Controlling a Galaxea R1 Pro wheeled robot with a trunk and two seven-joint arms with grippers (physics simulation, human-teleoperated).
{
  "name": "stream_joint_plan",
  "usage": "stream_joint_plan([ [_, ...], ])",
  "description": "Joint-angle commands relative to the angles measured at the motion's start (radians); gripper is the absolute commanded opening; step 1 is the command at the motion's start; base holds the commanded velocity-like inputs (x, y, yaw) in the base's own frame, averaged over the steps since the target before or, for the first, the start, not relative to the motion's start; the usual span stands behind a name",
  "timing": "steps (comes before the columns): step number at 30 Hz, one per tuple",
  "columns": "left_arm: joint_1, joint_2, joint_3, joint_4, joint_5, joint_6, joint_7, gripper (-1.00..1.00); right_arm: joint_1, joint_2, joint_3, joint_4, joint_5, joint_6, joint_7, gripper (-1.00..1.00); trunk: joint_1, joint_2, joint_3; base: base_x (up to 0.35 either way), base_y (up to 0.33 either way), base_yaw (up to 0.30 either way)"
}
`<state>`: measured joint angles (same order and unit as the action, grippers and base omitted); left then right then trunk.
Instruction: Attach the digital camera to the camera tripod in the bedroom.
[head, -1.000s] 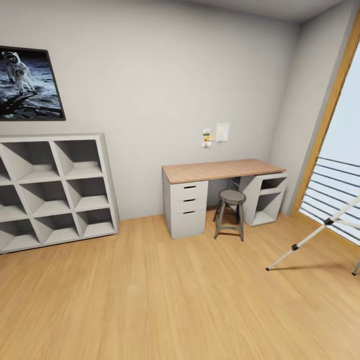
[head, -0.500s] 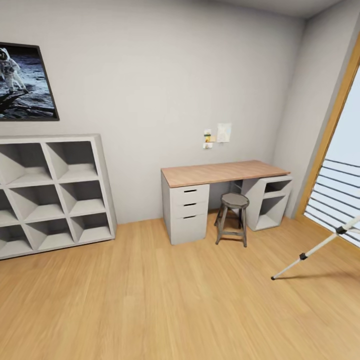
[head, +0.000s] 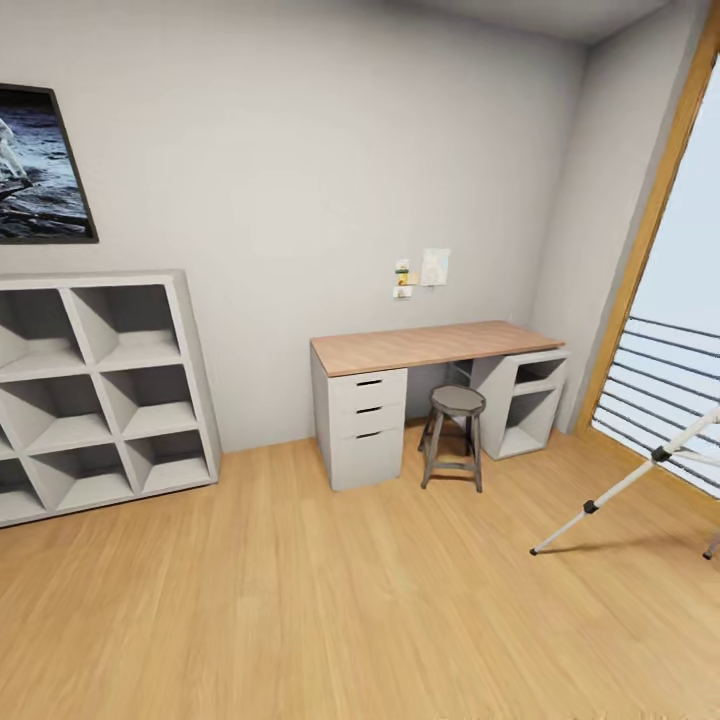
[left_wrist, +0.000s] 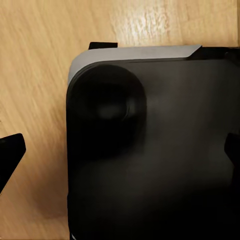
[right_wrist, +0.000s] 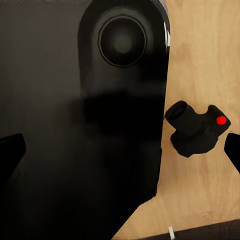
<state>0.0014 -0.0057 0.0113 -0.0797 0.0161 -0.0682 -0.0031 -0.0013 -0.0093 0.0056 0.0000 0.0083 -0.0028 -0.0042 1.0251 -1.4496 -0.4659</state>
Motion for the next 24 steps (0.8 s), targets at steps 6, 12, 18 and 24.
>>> stream_joint_plan([
  [6,0.0,0.0,0.002,-0.001,0.002,-0.002,-0.001,1.0,0.0,0.0,0.001,0.0,0.001,0.0,0.0,1.0,0.0,0.0,0.003,-0.182,0.105,-0.194],
  [12,0.0,-0.002,0.002,-0.002,0.002,-0.003,-0.001,1.0,0.0,0.0,0.001,0.0,0.001,0.0,0.0,1.0,0.0,0.0,0.006,-0.264,0.159,-0.127],
  [18,0.0,-0.002,0.002,-0.002,0.002,-0.003,-0.001,1.0,0.0,0.0,0.001,0.0,0.001,0.0,0.0,1.0,0.0,0.0,0.007,-0.301,0.097,-0.026],
  [24,0.0,-0.002,0.002,-0.002,0.001,-0.004,-0.001,1.0,0.0,-0.001,-0.001,0.0,-0.001,0.001,0.0,1.0,0.0,0.0,0.007,-0.33,0.015,-0.003],
])
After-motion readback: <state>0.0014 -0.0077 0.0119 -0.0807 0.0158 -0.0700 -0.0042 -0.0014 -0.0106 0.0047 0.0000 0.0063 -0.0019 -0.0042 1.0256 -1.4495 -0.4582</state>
